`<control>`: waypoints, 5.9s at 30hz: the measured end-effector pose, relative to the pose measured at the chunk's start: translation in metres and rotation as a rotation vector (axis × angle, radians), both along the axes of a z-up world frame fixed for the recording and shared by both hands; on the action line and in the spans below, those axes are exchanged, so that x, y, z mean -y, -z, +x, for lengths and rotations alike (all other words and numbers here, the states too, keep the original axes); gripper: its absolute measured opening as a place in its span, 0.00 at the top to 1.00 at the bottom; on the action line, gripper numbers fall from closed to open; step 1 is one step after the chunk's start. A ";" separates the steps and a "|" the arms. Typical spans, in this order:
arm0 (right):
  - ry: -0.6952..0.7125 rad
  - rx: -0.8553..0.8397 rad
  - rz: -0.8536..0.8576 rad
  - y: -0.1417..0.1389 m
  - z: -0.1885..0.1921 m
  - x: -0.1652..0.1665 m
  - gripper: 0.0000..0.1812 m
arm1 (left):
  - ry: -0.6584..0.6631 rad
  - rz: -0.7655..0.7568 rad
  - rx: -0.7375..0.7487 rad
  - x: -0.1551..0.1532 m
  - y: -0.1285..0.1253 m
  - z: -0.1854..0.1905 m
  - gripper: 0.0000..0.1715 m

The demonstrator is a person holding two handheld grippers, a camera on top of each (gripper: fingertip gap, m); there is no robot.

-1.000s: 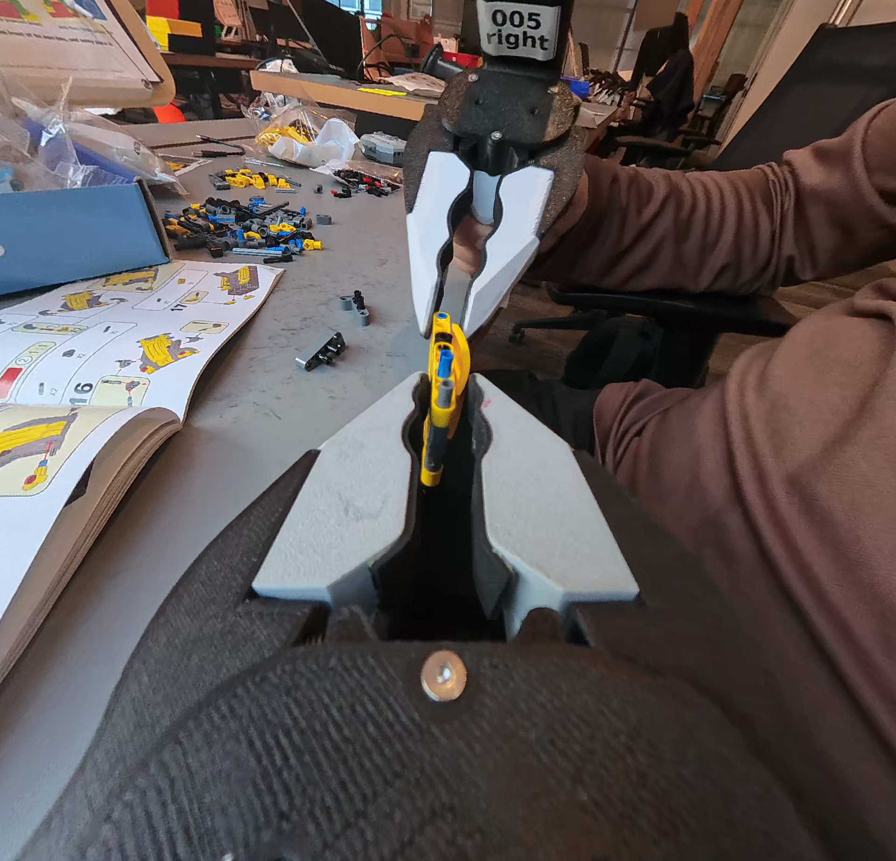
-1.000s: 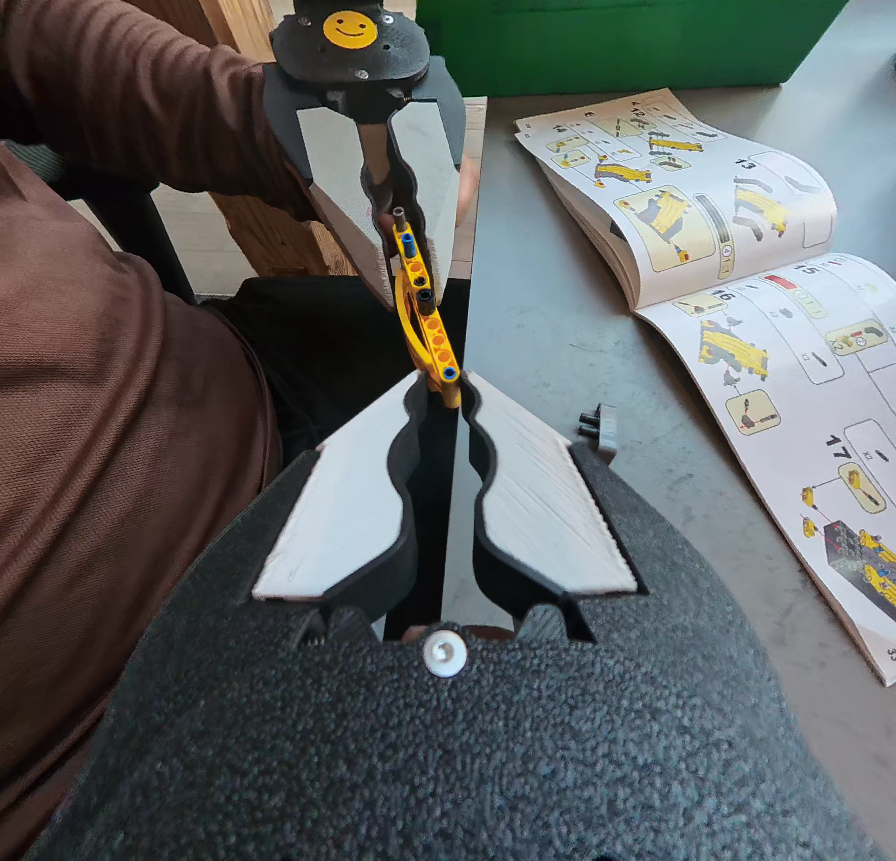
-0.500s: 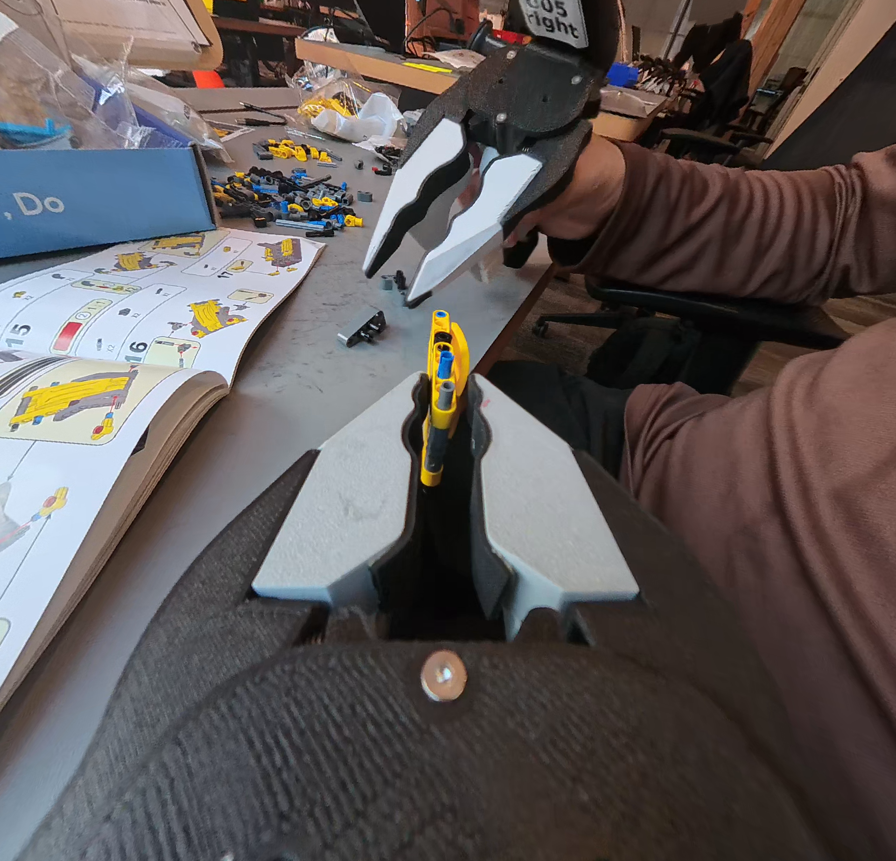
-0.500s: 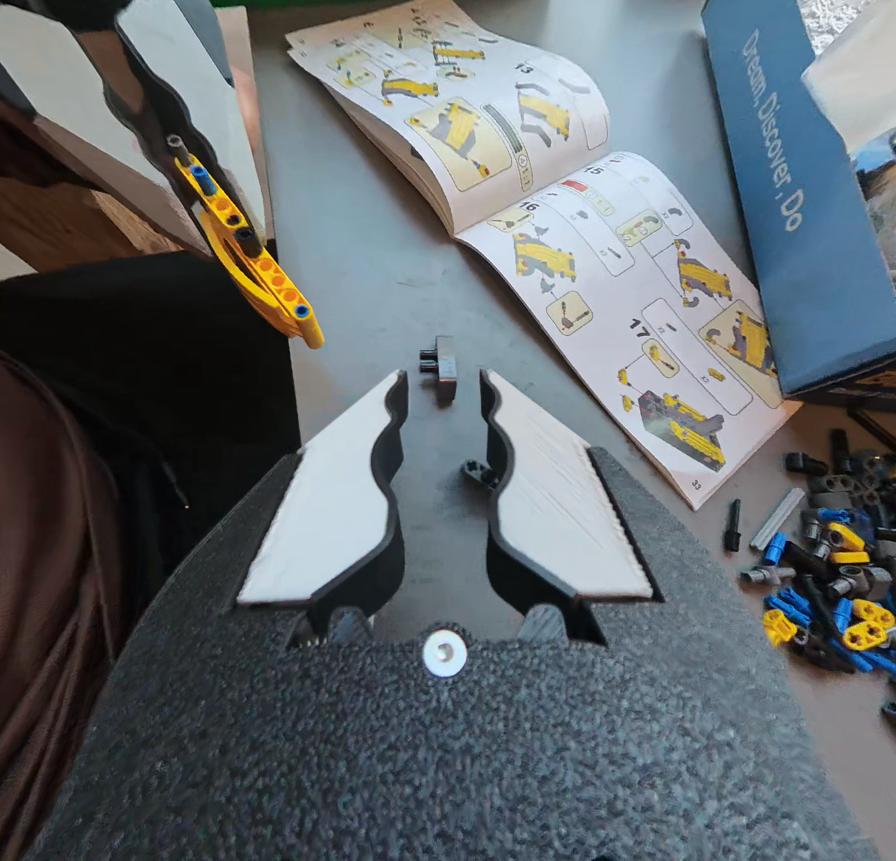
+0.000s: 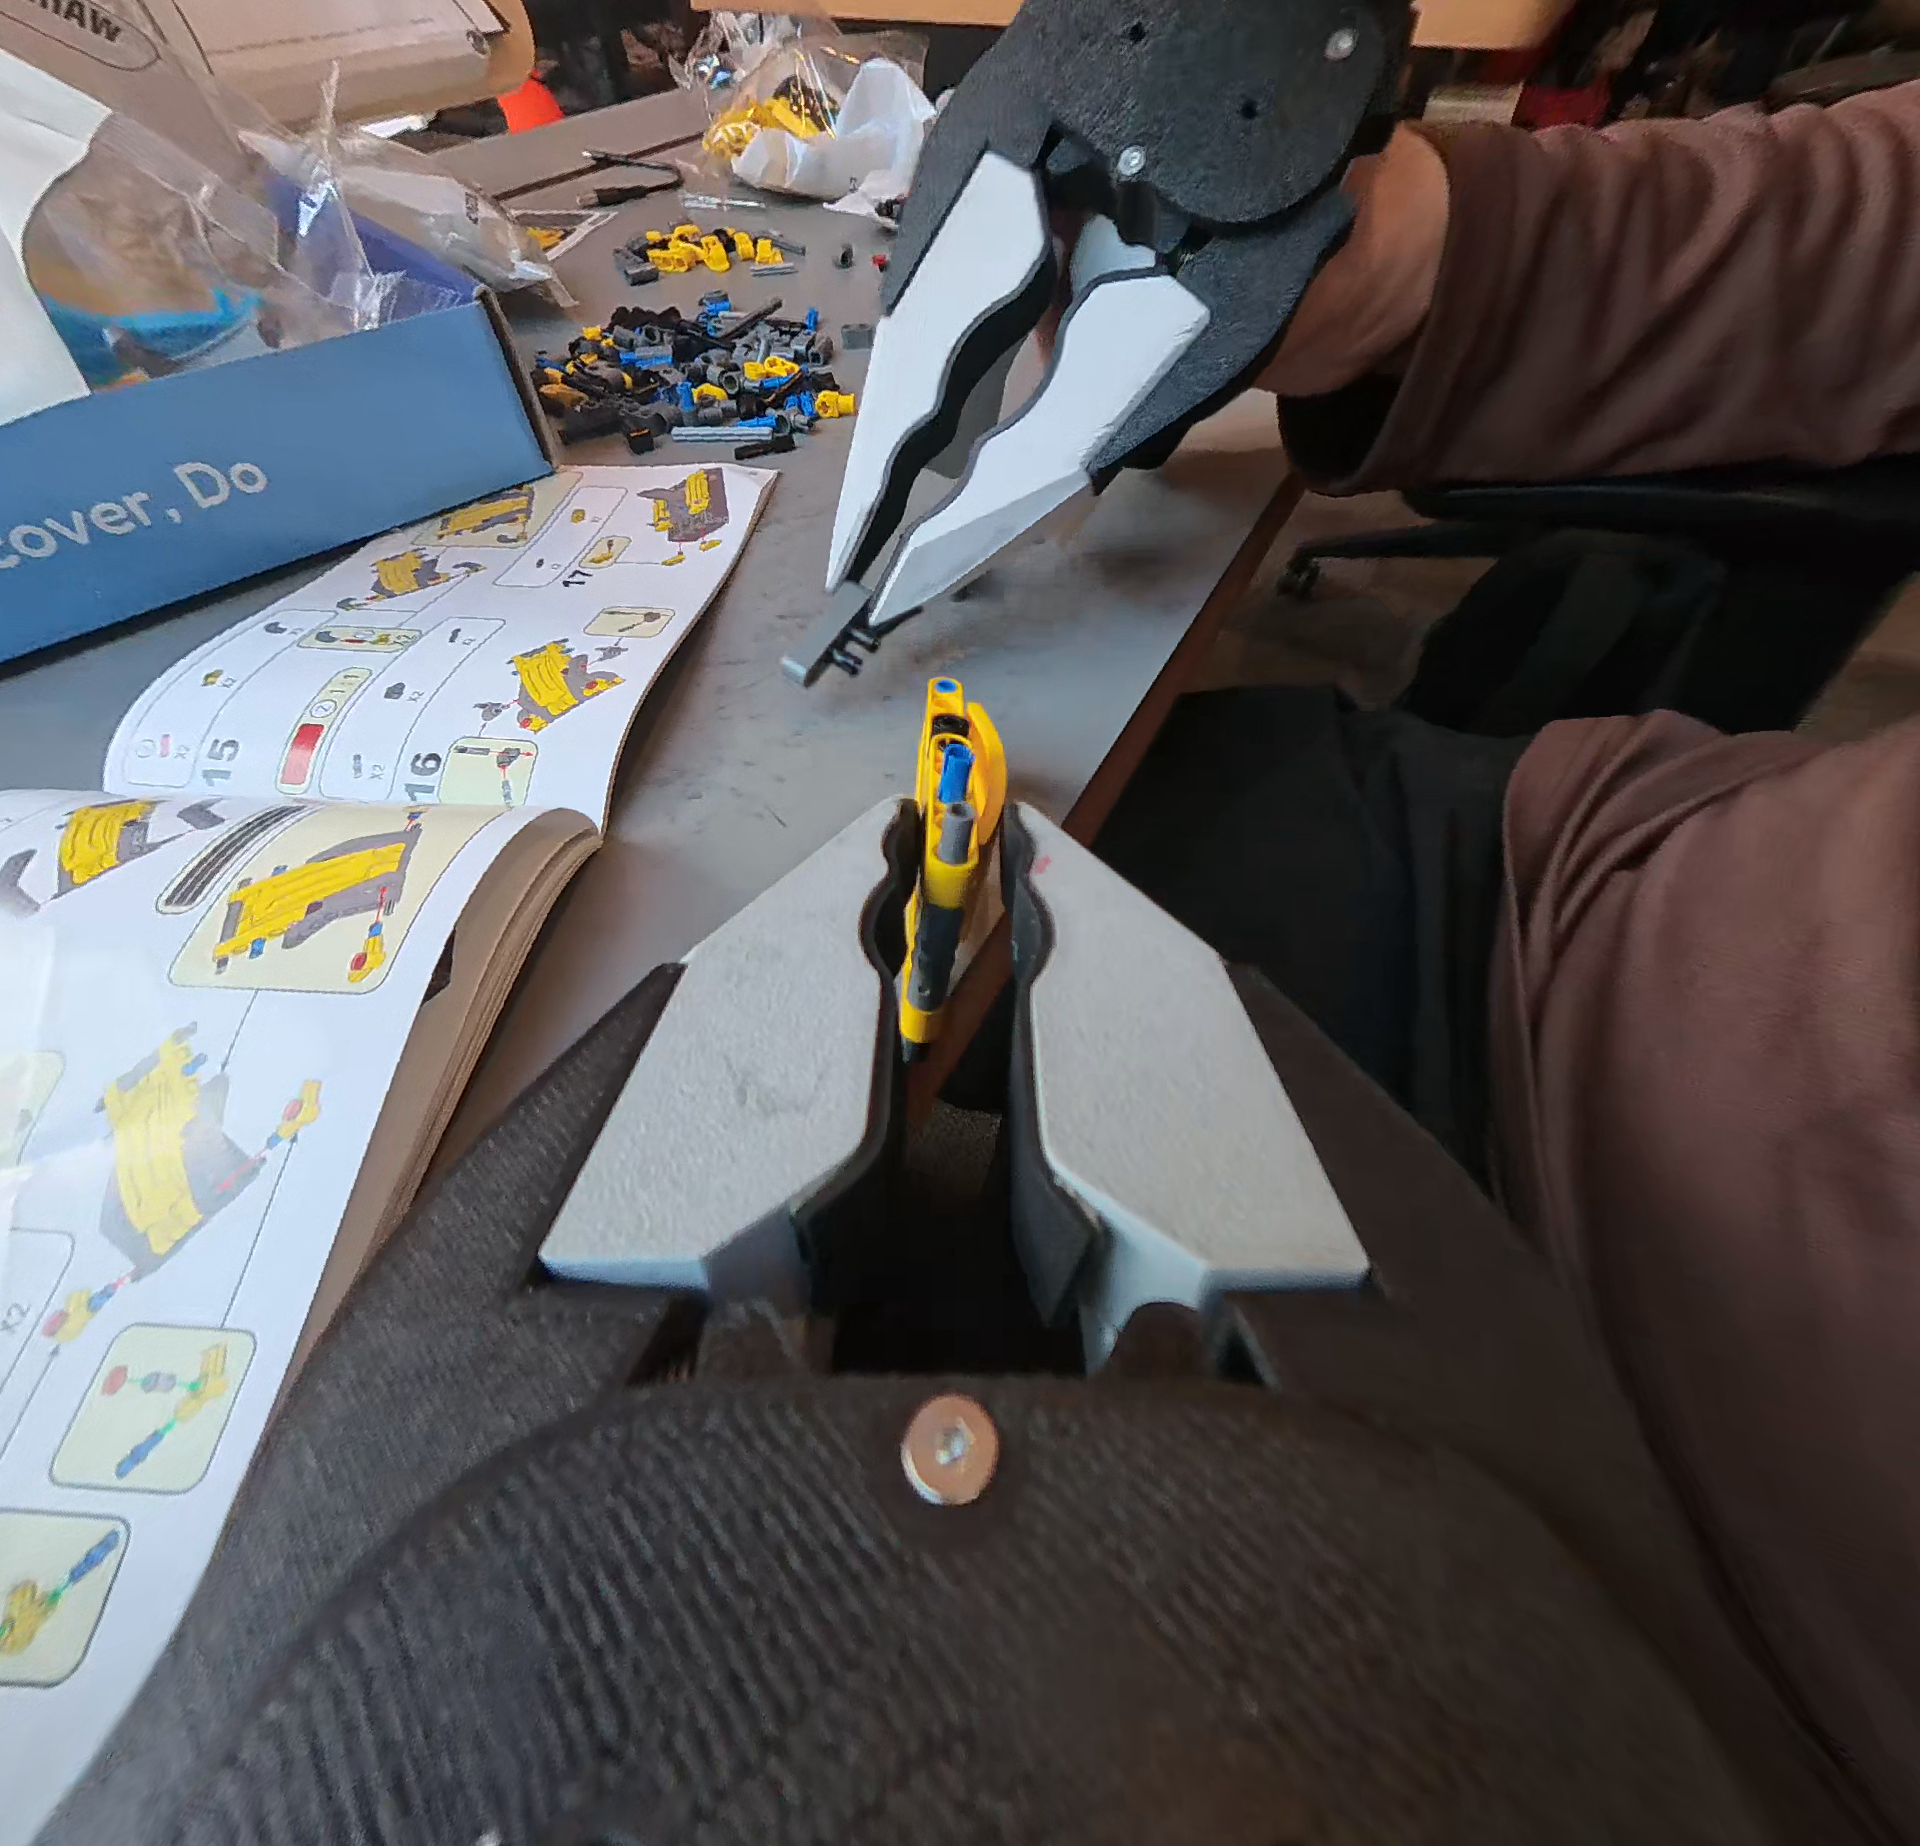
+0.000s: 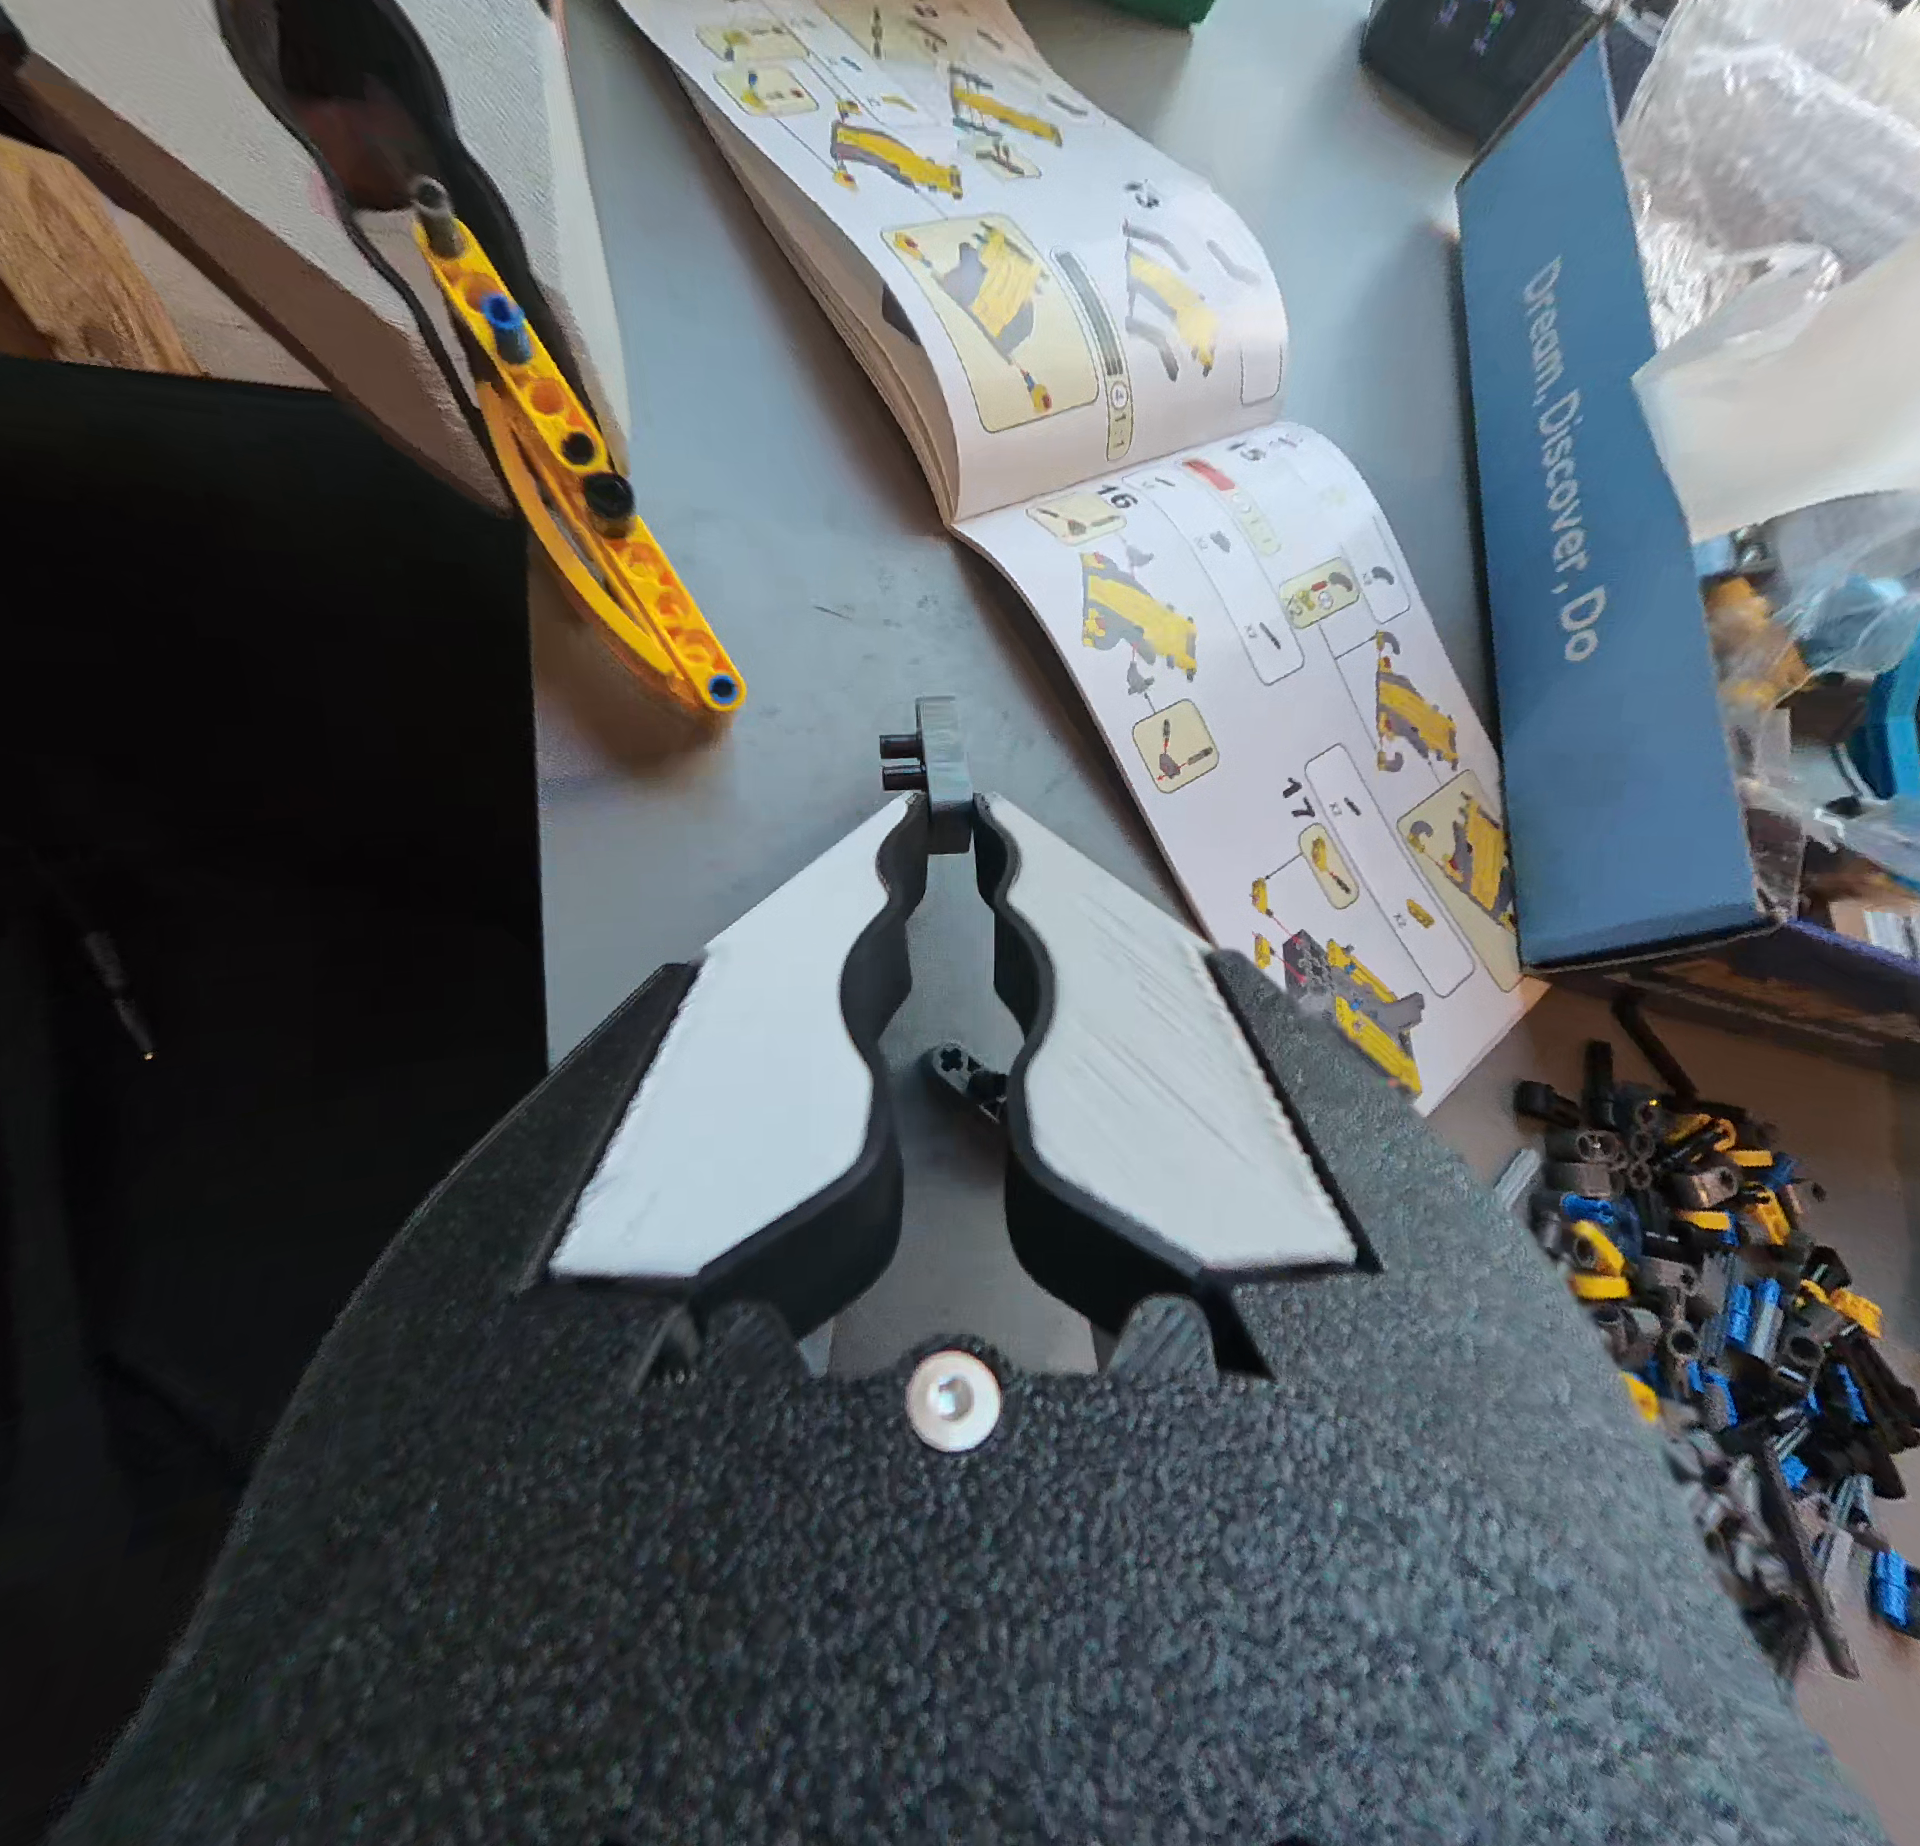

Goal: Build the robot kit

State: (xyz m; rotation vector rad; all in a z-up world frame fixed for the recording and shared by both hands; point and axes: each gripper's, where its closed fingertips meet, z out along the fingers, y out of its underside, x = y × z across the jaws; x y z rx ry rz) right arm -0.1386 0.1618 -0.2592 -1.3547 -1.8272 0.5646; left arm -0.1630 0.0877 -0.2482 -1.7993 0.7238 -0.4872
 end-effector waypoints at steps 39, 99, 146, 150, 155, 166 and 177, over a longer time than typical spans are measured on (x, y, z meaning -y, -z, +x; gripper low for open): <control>-0.329 -0.247 0.531 -0.029 -0.020 0.084 0.96 | 0.307 -0.187 0.236 0.032 -0.003 -0.004 0.93; -0.478 -0.350 0.649 -0.093 0.008 0.148 0.96 | 0.663 -0.090 0.499 0.100 -0.055 0.015 0.93; -0.026 -0.369 0.203 -0.044 -0.020 0.003 0.96 | 0.320 0.020 0.492 0.043 -0.054 0.013 0.93; -0.036 -0.359 0.199 -0.042 -0.021 0.003 0.96 | 0.310 0.015 0.548 0.038 -0.057 0.007 0.93; -0.042 -0.376 0.183 -0.045 -0.021 0.002 0.96 | 0.303 0.002 0.531 0.035 -0.051 0.007 0.93; -0.059 -0.366 0.206 -0.042 -0.022 0.005 0.96 | 0.308 0.006 0.504 0.041 -0.051 0.012 0.93; -0.062 -0.365 0.201 -0.042 -0.023 0.005 0.96 | 0.301 0.007 0.507 0.039 -0.050 0.008 0.93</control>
